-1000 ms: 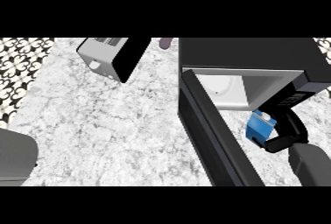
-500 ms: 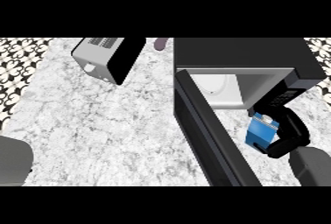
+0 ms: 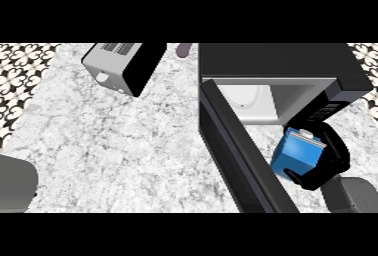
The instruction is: Pick up the milk, place it into the microwave and close the microwave
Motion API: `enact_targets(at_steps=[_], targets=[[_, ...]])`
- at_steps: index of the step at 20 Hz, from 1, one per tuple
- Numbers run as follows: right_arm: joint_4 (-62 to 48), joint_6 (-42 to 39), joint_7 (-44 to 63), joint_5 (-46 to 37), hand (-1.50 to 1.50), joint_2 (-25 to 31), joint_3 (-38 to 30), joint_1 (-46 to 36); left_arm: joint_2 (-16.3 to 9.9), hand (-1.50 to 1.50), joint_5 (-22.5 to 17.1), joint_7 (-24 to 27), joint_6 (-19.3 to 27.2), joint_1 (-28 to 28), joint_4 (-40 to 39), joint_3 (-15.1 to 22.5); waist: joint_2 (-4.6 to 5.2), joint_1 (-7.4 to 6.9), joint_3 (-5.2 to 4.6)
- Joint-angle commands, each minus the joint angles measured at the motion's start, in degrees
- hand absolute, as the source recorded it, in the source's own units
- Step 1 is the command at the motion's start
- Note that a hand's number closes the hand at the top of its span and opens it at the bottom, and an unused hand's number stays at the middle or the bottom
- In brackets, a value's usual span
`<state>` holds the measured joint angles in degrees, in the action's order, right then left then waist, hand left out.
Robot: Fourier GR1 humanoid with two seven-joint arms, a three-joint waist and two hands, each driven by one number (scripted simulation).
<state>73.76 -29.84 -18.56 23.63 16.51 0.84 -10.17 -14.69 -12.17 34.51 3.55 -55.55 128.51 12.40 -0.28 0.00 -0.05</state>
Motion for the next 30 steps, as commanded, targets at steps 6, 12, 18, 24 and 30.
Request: enact_targets(at_steps=[6, 12, 18, 24, 30], targets=[[5.81, 12.2, 2.65, -7.29, 1.5, -6.44, 2.06, -2.79, 0.18, -1.5, -0.5, 0.66, -1.73, -2.65, 0.96, -2.05, 0.17, -0.55, 0.05], [-10.37, 18.65, 0.84, -13.59, 1.5, -6.32, -1.63, -16.08, -0.9, -1.5, -3.44, 2.88, -5.52, 0.55, -5.06, -5.75, 0.46, -1.36, 0.06], [-25.52, 22.46, -4.11, -17.05, 1.5, -8.5, -3.08, -23.29, -2.23, -1.5, -5.56, 2.29, -7.93, 0.03, -5.24, -8.46, 0.72, -2.42, 0.09], [-31.61, 21.5, -9.35, -17.75, 1.5, -8.13, -4.32, -26.61, -2.34, -1.5, -5.53, -1.57, -6.06, 4.19, -4.81, -9.42, 1.27, -3.01, 0.12], [-36.48, 23.54, -17.95, -21.07, 1.5, -7.37, -4.46, -27.75, -1.97, -1.5, -5.85, -0.61, -7.36, 4.67, -5.72, -8.99, 1.43, -3.82, 0.15]])
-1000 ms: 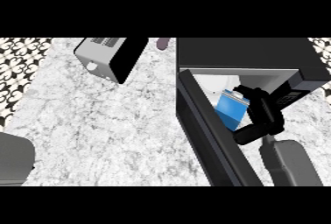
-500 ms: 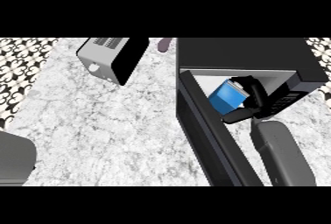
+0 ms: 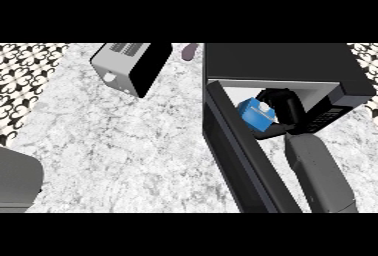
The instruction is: Pick up the milk, place it into the microwave and close the microwave
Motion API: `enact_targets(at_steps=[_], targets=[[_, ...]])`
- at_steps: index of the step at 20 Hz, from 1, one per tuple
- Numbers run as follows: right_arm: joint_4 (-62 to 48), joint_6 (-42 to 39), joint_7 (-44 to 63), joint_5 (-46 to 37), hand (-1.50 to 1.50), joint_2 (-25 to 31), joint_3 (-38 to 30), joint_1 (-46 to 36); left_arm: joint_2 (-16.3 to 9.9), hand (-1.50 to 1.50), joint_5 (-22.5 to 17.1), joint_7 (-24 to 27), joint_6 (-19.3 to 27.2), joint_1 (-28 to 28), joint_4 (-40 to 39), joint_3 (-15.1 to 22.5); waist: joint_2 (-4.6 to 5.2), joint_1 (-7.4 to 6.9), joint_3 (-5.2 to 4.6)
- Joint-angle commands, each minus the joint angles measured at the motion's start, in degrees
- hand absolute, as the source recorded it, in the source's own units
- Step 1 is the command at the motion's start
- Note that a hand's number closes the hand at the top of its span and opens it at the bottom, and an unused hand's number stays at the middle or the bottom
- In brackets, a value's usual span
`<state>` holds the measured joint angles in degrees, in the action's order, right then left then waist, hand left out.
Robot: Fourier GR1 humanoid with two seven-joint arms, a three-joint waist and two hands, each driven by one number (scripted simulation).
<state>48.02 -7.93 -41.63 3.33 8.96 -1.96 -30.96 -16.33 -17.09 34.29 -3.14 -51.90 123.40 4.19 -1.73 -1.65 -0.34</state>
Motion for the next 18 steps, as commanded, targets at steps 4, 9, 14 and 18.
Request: enact_targets(at_steps=[4, 9, 14, 18], targets=[[-12.48, 6.88, 1.1, -3.85, 1.5, -1.91, -0.61, -8.82, 1.11, -1.5, 1.29, -0.48, 0.38, 1.18, -0.96, 1.49, 2.95, -2.79, 0.45], [-14.06, 13.72, -0.45, -7.4, 1.5, -1.7, -0.12, -12.33, -0.15, -1.5, 0.28, -1.6, -0.31, 2.56, -1.55, -0.22, 2.91, -3.35, 0.38], [-15.02, 25.15, -6.08, -14.89, 1.5, -1.71, 2.71, -12.05, -1.51, -1.5, -2.3, -1.59, -2.65, 4.41, -2.74, -1.78, 3.3, -4.81, 0.27], [-15.92, 29.58, -6.43, -16.42, 1.5, 0.02, 1.57, -13.99, -1.28, -1.5, -1.69, -2.86, -1.35, 6.58, -3.09, -2.04, 3.5, -4.57, 0.3]])
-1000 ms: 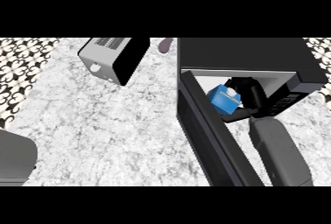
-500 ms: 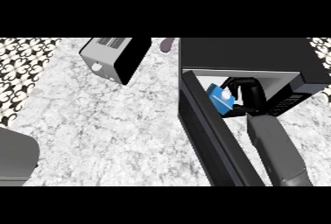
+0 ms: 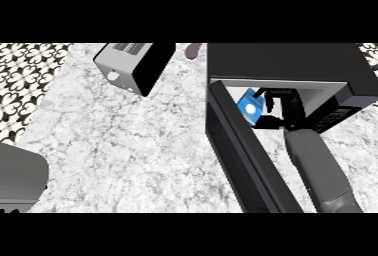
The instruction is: Pick up the milk, place it into the microwave and close the microwave
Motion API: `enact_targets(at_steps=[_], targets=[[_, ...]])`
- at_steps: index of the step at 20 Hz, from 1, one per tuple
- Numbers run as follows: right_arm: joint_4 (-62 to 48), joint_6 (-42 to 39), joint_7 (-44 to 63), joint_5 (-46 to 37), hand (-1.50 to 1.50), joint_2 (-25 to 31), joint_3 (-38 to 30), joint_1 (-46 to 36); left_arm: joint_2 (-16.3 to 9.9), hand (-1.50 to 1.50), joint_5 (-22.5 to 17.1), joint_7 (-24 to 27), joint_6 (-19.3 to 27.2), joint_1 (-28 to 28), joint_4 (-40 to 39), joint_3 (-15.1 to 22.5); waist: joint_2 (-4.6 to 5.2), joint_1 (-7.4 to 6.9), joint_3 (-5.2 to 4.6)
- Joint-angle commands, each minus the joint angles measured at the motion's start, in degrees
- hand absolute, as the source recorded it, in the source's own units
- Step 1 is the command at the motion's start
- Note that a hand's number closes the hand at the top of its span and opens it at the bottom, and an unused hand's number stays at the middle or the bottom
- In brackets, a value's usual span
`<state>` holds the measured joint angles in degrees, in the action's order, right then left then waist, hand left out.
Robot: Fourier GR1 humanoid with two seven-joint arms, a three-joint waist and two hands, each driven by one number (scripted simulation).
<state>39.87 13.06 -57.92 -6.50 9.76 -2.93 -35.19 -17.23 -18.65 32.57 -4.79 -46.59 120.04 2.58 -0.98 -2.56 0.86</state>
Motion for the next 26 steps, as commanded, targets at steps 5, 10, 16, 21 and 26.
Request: enact_targets(at_steps=[5, 10, 16, 21, 26], targets=[[-9.03, 13.51, 9.06, -5.78, 1.5, -1.69, -0.59, -8.56, -0.27, -1.5, 0.3, -0.34, -0.84, 0.7, 0.1, 0.71, 3.09, -5.52, -0.82], [-9.42, 13.89, 9.26, -5.51, 1.5, -0.64, -2.54, -7.33, -1.03, -1.5, 0.39, -1.36, -0.98, 2.65, -0.45, 0.27, 3.5, -5.34, -0.73], [-17.43, 15.15, 14.46, -7.01, 1.5, 1.55, -3.92, -13.46, -0.98, -1.5, 0.56, -1.72, -1.21, 4.69, -2.66, 0.41, 4.19, -5.91, -0.69], [-23.35, 16.12, 15.42, -7.44, 1.5, 2.1, -4.96, -16.79, -0.09, -1.5, 1.33, -1.82, -1.06, 5.21, -2.66, 1.94, 4.33, -5.97, -0.57], [-27.02, 17.81, 16.69, -9.84, 1.5, 3.68, -3.91, -20.05, -0.06, -1.5, 1.05, -2.49, -0.85, 6.83, -3.55, 1.56, 4.86, -6.7, -0.57]])
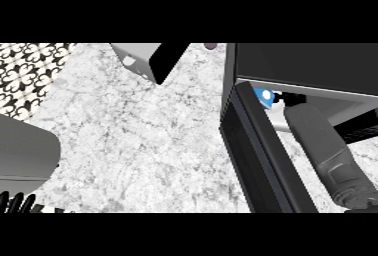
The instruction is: Pick up the milk, place it into the microwave and close the microwave
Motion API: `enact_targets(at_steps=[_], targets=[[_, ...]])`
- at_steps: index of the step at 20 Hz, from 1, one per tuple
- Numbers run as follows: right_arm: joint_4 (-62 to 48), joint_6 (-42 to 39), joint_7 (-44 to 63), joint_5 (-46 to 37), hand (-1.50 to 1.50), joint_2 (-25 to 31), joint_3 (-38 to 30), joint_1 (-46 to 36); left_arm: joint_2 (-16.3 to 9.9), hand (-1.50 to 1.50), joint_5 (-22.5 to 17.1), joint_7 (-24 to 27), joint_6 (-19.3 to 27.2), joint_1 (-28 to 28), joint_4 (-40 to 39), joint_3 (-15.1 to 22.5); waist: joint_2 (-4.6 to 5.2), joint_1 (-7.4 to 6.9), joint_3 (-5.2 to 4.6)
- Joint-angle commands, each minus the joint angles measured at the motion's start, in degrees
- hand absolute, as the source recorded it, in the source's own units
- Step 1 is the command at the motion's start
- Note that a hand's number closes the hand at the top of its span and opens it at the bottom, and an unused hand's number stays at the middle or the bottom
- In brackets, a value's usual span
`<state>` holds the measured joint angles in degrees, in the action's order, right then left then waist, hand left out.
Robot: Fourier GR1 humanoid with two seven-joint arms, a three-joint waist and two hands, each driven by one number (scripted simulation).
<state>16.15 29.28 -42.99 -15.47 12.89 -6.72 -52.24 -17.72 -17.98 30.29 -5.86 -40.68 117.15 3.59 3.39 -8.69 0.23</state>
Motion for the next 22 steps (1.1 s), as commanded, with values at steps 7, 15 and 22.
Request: enact_targets(at_steps=[7, 15, 22], targets=[[-6.07, 4.53, -0.32, -3.45, -1.5, -1.35, 1.48, -4.59, 0.0, -1.5, -0.17, -2.04, 0.39, 3.72, -2.17, -0.03, 1.04, -0.64, 0.12], [-7.38, 6.94, -2.57, -3.65, -1.5, -3.86, 0.69, -5.9, -0.23, -1.5, 0.01, -1.34, 0.44, 4.74, -4.05, -1.68, 0.24, -0.64, 0.11], [-9.77, 5.25, -1.34, -4.33, -1.5, -4.16, 0.57, -7.59, -0.22, -1.5, 0.09, -1.52, -0.41, 6.59, -5.35, -1.0, 0.28, -0.25, 0.09]])
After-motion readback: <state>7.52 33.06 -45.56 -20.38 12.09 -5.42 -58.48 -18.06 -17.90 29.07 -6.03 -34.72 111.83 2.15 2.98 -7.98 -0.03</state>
